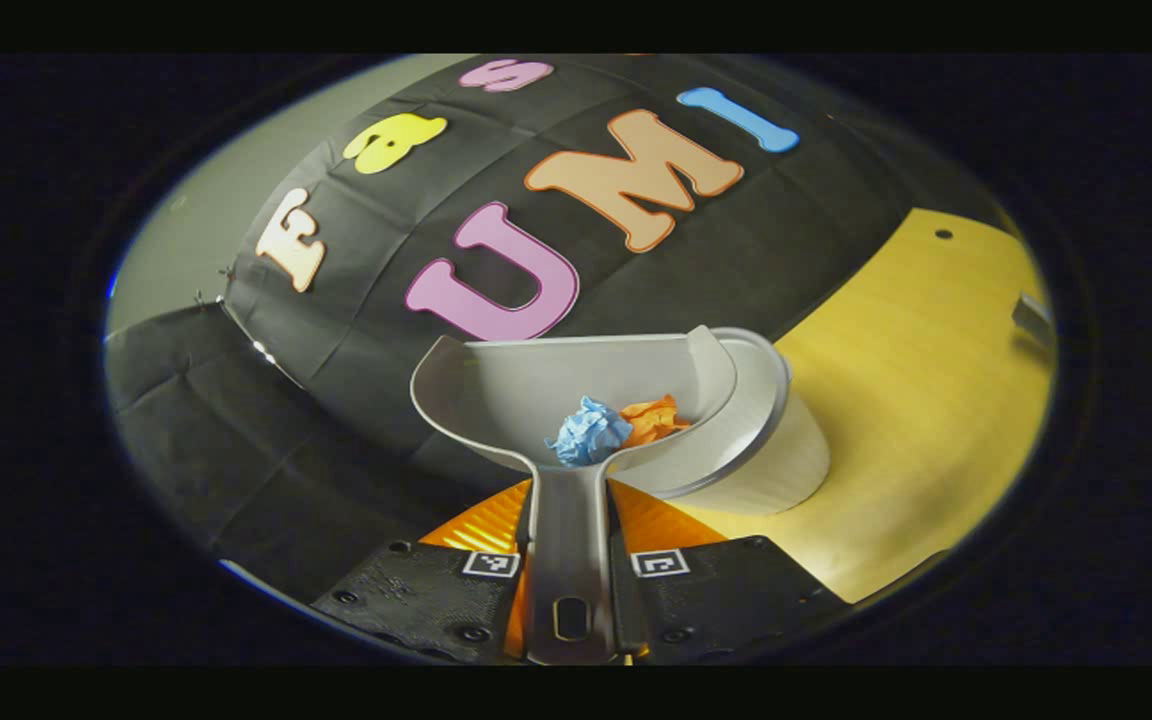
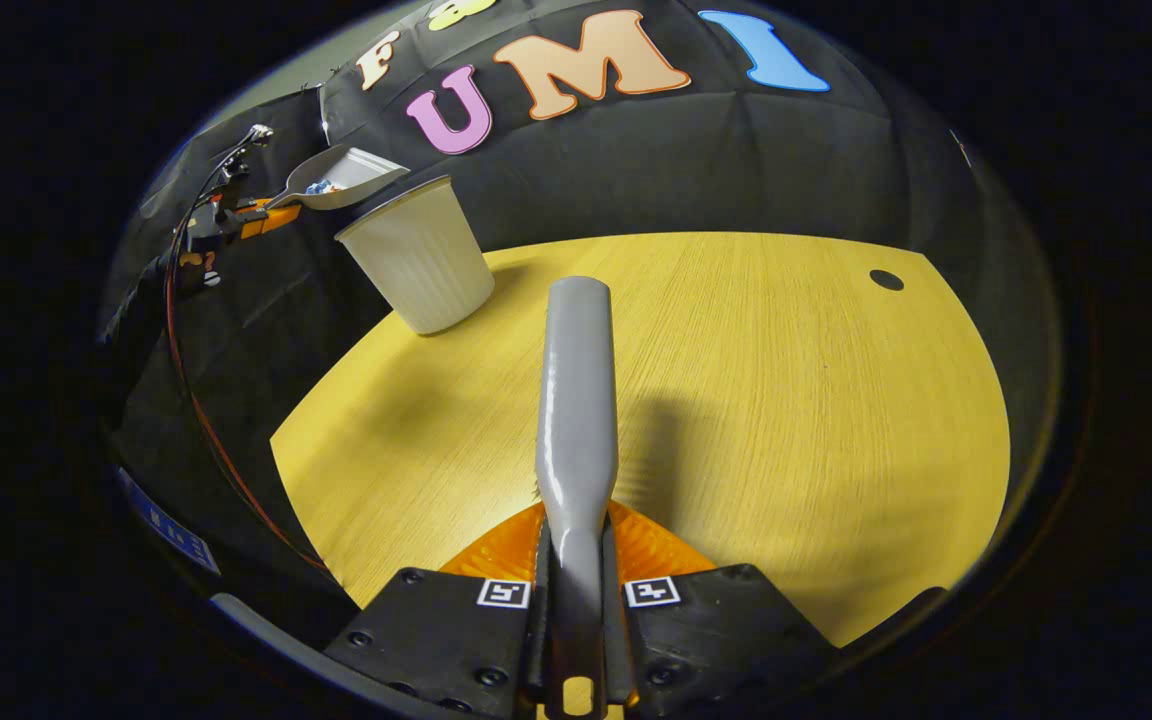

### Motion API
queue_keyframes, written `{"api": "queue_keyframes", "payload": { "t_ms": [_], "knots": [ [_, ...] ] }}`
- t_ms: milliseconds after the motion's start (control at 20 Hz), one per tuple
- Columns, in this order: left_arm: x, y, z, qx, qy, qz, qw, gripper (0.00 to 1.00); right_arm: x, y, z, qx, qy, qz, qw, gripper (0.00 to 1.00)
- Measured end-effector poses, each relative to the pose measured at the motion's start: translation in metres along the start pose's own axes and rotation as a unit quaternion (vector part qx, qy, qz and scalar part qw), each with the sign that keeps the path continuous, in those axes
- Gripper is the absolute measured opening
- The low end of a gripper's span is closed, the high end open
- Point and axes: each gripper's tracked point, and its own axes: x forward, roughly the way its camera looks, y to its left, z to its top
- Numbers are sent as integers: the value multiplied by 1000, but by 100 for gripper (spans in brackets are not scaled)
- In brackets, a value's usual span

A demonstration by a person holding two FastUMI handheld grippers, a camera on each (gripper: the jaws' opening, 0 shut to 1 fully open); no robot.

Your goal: Pick up the small broom and dustpan from the desktop, sweep the trash into the dustpan with the broom, and then empty the trash into the garbage bin.

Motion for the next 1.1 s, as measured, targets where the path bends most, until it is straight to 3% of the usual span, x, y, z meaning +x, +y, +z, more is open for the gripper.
{"api": "queue_keyframes", "payload": {
  "t_ms": [250, 400, 550, 700, 850, 1000, 1100],
  "knots": [
    [16, 6, -31, 123, 6, 26, 992, 25, 6, 16, -9, 0, 10, 12, 1000, 19],
    [14, 13, -36, 211, 14, 61, 975, 24, 12, 25, -12, -4, 17, 16, 1000, 19],
    [11, 20, -41, 306, 5, 82, 949, 27, 10, 28, -16, -6, 16, 16, 1000, 19],
    [8, 18, -39, 330, 0, 73, 941, 25, 4, 27, -14, -7, 11, 14, 1000, 19],
    [3, 18, -35, 252, -4, 70, 965, 25, -4, 30, -13, -3, -3, 11, 1000, 19],
    [-29, -1, -28, 76, -7, 49, 996, 23, -26, 31, -9, 11, -34, 11, 999, 19],
    [-56, -25, -11, -32, -24, 24, 999, 27, -49, 32, -5, 20, -56, 11, 998, 19]
  ]
}}
